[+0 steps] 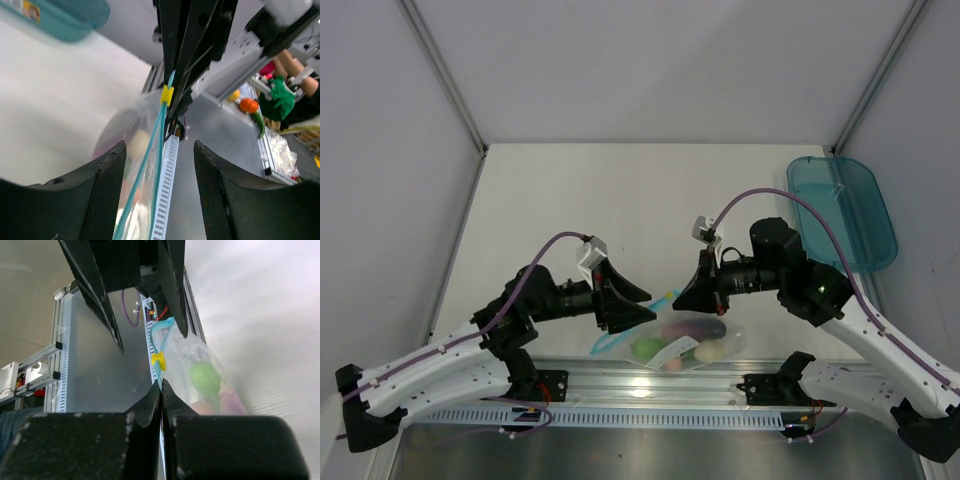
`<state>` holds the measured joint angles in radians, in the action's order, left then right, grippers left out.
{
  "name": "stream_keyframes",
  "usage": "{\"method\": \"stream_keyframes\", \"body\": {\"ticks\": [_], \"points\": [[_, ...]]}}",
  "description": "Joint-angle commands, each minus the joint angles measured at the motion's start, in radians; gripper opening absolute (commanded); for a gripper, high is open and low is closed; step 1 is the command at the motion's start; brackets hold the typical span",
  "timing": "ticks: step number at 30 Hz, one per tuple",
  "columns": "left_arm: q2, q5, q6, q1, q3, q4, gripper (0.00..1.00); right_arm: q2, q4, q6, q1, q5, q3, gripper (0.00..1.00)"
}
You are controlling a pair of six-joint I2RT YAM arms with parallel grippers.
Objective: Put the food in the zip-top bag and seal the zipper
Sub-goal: Adjust the zipper food storage bag at the center of the board.
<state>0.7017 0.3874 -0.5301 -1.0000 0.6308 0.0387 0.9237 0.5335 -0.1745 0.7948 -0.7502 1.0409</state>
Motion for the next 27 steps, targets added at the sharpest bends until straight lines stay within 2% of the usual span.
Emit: {"method": "stream_keyframes", "body": {"ticks": [1,5,9,14,18,27], "points": [[-0.024,-0.041,-0.051,0.018,-0.028,0.145,0.60,-0.043,-0.089,-0.048,0.018,0.040,-0.013,0.00],[0.021,0.004,-0.079,0.023,-0.039,0.240,0.66,-0.051,-0.125,-0.080,0.027,0.043,-0.030,0.00],[0.067,0.044,-0.091,0.023,-0.048,0.346,0.68,-0.059,-0.165,-0.111,0.040,0.037,-0.056,0.00],[0.099,0.070,-0.096,0.023,-0.055,0.401,0.59,-0.066,-0.168,-0.129,0.050,0.058,-0.065,0.00],[0.099,0.065,-0.097,0.023,-0.062,0.411,0.46,-0.069,-0.179,-0.143,0.052,0.068,-0.071,0.00],[0.093,0.042,-0.111,0.023,-0.077,0.428,0.47,-0.066,-0.198,-0.168,0.064,0.089,-0.085,0.00]]}}
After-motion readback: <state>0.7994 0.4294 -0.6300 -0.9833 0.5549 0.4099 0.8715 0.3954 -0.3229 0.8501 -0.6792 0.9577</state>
